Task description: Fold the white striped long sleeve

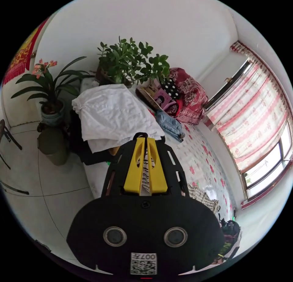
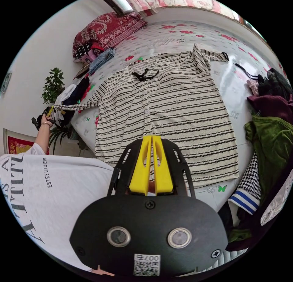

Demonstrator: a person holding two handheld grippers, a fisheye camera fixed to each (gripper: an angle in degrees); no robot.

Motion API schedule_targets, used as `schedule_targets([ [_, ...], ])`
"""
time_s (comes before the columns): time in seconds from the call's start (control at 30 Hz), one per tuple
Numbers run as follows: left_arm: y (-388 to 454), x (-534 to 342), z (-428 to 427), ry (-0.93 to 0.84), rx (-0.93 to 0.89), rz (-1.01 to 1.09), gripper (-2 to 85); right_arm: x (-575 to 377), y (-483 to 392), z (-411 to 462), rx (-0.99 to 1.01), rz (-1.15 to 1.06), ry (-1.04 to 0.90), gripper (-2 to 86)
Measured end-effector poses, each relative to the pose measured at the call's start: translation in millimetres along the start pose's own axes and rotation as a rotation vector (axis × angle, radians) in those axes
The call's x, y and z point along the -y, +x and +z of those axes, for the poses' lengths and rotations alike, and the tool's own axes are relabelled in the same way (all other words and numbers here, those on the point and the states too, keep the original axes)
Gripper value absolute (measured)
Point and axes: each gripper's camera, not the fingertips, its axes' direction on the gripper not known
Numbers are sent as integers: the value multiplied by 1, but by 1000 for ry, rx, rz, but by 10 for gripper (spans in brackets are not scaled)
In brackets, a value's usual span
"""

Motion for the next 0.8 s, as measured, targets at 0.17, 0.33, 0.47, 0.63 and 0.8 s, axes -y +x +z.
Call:
schedule_targets([
  [0.17, -18, -16, -1, -30, 21, -26, -10, 1, 4, 14, -6, 2, -20, -3],
  [0.33, 70, -19, 0, 16, -106, 201, -10, 2, 14, 24, 37, 9, -27, -3],
  [0.47, 221, -43, 1, -5, -355, 574, -9, 4, 20, 23, 14, 4, 2, -3],
  [0.63, 397, -149, 10, -175, -777, 1016, -3, -11, 43, 21, 30, 54, 46, -3],
  [0.8, 503, -340, 70, -704, -1020, 1319, 128, -36, 80, 27, 40, 158, 63, -3],
])
